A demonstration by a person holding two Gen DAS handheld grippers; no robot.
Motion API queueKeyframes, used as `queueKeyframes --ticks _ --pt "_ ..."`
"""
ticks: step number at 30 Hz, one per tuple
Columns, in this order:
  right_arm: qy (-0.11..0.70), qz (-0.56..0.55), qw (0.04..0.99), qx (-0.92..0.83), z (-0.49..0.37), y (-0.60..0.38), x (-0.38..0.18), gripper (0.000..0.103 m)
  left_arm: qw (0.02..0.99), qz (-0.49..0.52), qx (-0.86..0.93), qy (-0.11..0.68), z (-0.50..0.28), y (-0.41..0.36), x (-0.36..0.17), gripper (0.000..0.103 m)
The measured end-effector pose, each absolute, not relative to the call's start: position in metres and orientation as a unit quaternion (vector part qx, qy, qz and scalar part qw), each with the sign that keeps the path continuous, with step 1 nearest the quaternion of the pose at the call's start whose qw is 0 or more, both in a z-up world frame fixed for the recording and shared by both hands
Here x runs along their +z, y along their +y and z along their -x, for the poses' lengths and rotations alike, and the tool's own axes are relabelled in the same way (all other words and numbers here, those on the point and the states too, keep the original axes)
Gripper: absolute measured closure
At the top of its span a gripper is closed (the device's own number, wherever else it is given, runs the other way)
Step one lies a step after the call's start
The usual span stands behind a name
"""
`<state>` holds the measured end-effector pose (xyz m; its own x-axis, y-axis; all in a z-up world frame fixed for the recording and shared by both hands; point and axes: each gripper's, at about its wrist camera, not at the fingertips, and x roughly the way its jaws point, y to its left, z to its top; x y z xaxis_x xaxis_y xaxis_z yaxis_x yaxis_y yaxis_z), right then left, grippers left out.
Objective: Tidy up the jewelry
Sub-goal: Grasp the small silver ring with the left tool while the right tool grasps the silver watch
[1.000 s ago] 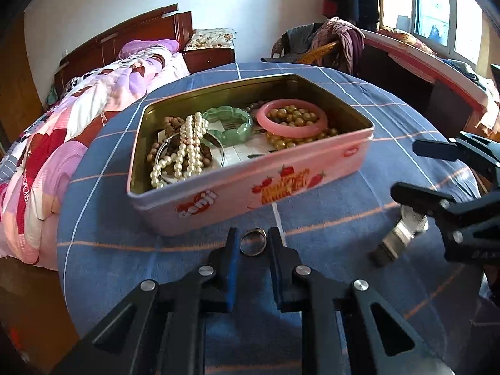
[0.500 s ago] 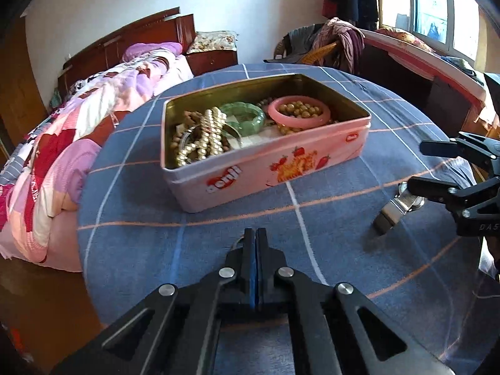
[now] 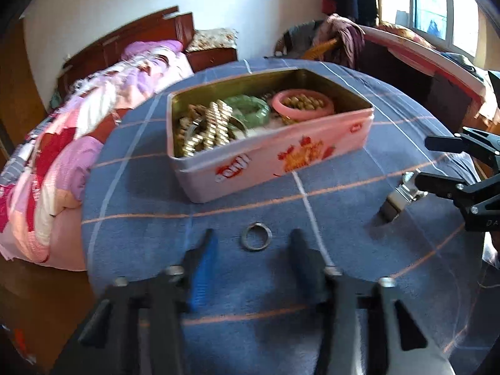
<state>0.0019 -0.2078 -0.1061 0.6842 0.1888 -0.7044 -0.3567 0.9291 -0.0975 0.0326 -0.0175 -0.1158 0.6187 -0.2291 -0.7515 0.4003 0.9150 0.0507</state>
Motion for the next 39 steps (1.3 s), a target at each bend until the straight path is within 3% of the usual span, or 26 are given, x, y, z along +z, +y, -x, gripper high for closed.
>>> queueKeyframes --ticks 3,6,34,39 --pt "0.368 0.117 0.909 0.155 -0.001 -0.204 -0.107 0.029 0.894 -0.098 -0.181 0.397 -0.034 -0.019 -0.116 0.064" --pt "0.366 0.125 0.908 0.16 0.001 -0.198 -0.107 0.029 0.892 -0.09 -0.193 0.399 -0.033 -0.019 -0.117 0.084" --pt "0.383 0.143 0.884 0.225 -0.004 -0.171 -0.108 0.029 0.898 -0.075 -0.185 0.393 -0.029 -0.006 -0.105 0.084" --pt "0.417 0.121 0.874 0.221 -0.02 -0.17 -0.114 0.046 0.896 -0.079 -0.189 0.393 -0.027 -0.01 -0.106 0.084"
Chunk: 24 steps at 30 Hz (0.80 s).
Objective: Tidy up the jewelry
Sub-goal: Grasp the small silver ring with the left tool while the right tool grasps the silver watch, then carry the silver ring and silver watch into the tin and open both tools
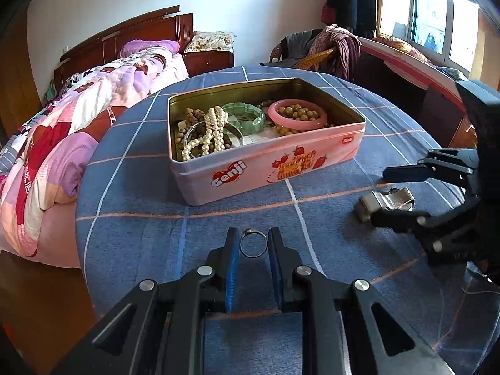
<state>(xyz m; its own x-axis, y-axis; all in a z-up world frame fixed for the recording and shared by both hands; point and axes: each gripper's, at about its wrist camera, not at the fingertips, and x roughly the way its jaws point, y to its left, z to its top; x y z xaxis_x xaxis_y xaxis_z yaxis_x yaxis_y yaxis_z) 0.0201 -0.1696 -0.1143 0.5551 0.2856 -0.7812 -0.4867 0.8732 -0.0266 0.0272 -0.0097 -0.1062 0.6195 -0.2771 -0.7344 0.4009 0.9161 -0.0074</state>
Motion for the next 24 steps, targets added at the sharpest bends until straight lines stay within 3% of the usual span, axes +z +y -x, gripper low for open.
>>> queueKeyframes --ticks 4,9,24 --pt "0.419 0.118 0.872 0.223 -0.022 -0.171 -0.112 0.072 0.895 -0.078 -0.192 0.395 -0.027 -0.011 -0.11 0.084" --pt "0.416 0.12 0.87 0.236 -0.018 -0.168 -0.111 0.085 0.896 -0.079 -0.199 0.39 -0.025 -0.013 -0.108 0.084" --pt "0.347 0.107 0.905 0.223 -0.003 -0.172 -0.081 0.085 0.906 -0.076 -0.201 0.365 -0.019 -0.012 -0.086 0.084"
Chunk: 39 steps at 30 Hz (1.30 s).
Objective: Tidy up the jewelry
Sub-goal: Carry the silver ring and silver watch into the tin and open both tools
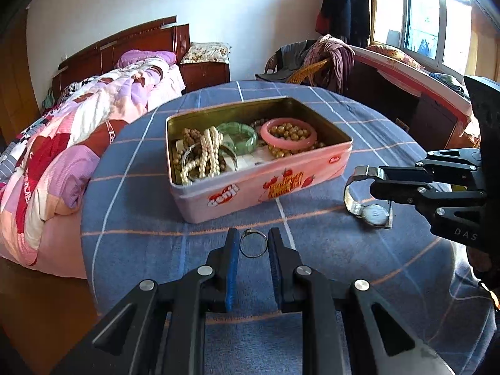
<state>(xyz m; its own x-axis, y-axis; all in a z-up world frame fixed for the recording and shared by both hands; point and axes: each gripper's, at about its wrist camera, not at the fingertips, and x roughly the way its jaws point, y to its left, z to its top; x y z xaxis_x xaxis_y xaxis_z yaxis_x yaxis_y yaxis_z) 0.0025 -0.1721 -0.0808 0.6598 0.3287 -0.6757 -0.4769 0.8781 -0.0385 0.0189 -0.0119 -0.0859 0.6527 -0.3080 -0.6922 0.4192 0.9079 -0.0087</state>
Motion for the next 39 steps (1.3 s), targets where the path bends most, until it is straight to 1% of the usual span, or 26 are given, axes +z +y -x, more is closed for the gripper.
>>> queueKeyframes --ticks 11,21,27,39 --pt "0.323 0.096 0.916 0.219 -0.009 -0.172 -0.062 0.085 0.92 -0.093 -0.202 0.323 -0.02 -0.012 -0.042 0.084" --pt "0.286 0.091 0.928 0.222 -0.021 -0.167 -0.028 0.085 0.927 -0.117 -0.198 0.297 -0.042 -0.017 -0.011 0.084" --pt "0.277 0.09 0.932 0.217 -0.039 -0.163 -0.017 0.085 0.93 -0.125 -0.183 0.292 -0.064 -0.02 -0.009 0.084" --pt "0.283 0.085 0.937 0.188 -0.077 -0.157 -0.021 0.085 0.933 -0.122 -0.157 0.3 -0.102 -0.025 -0.023 0.084"
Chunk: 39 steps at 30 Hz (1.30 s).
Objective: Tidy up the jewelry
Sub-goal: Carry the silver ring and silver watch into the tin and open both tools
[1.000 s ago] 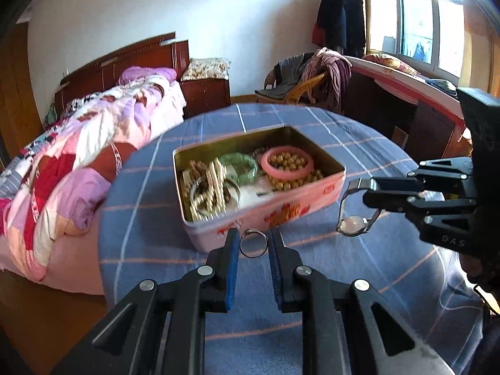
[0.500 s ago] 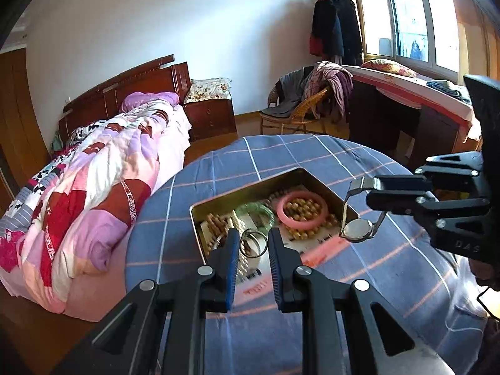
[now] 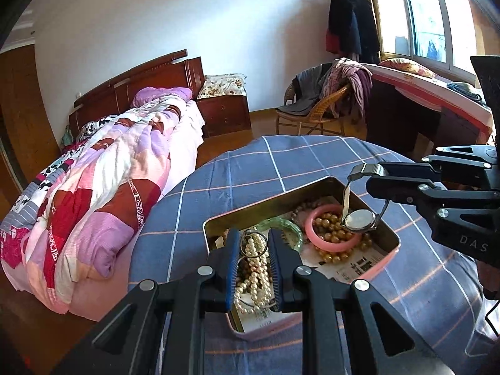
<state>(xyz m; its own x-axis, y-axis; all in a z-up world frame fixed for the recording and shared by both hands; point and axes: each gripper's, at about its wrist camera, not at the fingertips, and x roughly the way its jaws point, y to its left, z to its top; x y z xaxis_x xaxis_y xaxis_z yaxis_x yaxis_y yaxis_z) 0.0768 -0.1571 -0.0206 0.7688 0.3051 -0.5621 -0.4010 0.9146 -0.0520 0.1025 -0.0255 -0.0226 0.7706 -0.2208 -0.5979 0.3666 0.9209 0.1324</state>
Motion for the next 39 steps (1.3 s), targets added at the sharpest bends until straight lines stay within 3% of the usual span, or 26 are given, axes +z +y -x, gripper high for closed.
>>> queueKeyframes --ticks 8,10,32,33,35,36,37,39 --pt "0.293 0.083 0.938 0.167 -0.09 -0.157 -0.029 0.085 0.933 -0.114 -0.151 0.306 -0.119 -0.029 -0.029 0.084" --pt "0.296 0.085 0.937 0.164 -0.093 -0.157 -0.033 0.085 0.932 -0.114 -0.151 0.308 -0.121 -0.03 -0.031 0.097" --pt "0.316 0.097 0.932 0.148 -0.104 -0.157 -0.052 0.085 0.932 -0.106 -0.135 0.321 -0.13 -0.028 -0.046 0.097" --pt "0.319 0.103 0.931 0.146 -0.105 -0.155 -0.054 0.084 0.932 -0.105 -0.129 0.322 -0.13 -0.027 -0.046 0.091" --pt "0.314 0.11 0.932 0.142 -0.103 -0.155 -0.056 0.073 0.935 -0.101 -0.115 0.32 -0.129 -0.024 -0.046 0.057" --pt "0.311 0.112 0.933 0.141 -0.102 -0.156 -0.056 0.055 0.94 -0.099 -0.099 0.31 -0.127 -0.021 -0.045 0.029" --pt "0.311 0.11 0.933 0.142 -0.101 -0.156 -0.057 0.047 0.945 -0.096 -0.091 0.3 -0.124 -0.018 -0.044 0.02" --pt "0.309 0.111 0.934 0.142 -0.099 -0.156 -0.057 0.047 0.946 -0.086 -0.097 0.296 -0.12 -0.015 -0.042 0.02"
